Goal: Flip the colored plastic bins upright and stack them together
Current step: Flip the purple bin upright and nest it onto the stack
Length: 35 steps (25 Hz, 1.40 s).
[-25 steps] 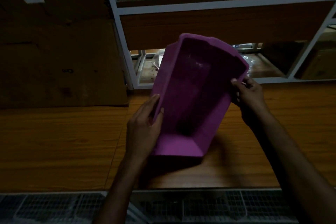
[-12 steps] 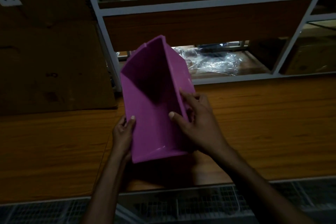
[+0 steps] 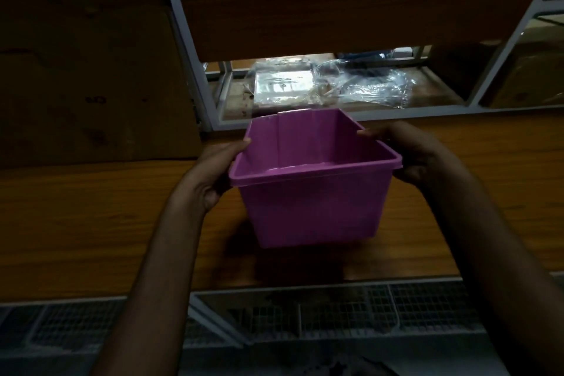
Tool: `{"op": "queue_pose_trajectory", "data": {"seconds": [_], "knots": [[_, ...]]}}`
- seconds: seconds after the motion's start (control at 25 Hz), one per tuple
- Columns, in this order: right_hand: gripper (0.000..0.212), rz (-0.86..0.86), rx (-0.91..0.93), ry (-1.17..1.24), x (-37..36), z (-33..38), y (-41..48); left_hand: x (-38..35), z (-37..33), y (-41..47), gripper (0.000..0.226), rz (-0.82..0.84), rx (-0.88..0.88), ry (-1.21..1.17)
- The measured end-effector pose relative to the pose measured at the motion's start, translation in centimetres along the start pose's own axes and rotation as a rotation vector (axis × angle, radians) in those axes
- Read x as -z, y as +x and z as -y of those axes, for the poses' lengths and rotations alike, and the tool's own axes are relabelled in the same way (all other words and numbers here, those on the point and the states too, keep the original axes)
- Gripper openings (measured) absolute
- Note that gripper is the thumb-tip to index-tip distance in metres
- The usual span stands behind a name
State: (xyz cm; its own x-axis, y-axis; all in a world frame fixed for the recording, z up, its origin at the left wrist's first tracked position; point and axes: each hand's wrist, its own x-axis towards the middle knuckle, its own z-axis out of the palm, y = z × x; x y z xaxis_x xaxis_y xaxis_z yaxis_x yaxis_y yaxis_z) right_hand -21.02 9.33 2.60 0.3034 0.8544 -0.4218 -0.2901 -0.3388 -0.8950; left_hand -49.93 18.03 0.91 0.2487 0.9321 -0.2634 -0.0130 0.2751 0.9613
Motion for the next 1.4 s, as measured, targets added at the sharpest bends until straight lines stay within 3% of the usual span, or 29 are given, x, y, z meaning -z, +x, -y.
{"op": "queue_pose_trajectory", "data": {"seconds": [0.2,0.4,0.64,0.96,1.4], "knots": [[0.020,-0.038,0.071,-0.112,2.3,-2.2,-2.1,-1.7,1.5,-0.9,0.014,0.069,-0.067,0.032],[0.046,-0.139,0.250,-0.153,5.1,-6.7,-6.8,-4.1,4.7,-2.2,0.032,0.137,-0.187,0.104],[0.060,-0.434,0.386,-0.205,10.3,-13.0,-15.0,-10.4,9.2,-5.8,0.036,0.307,-0.227,0.066],[0.063,-0.773,0.502,-0.234,20.4,-17.8,-28.1,-23.5,13.9,-13.8,0.038,0.551,-0.175,0.072],[0.058,-1.120,0.375,-0.064,41.1,-23.4,-45.9,-47.4,20.1,-30.5,0.040,0.893,-0.098,0.154]]}}
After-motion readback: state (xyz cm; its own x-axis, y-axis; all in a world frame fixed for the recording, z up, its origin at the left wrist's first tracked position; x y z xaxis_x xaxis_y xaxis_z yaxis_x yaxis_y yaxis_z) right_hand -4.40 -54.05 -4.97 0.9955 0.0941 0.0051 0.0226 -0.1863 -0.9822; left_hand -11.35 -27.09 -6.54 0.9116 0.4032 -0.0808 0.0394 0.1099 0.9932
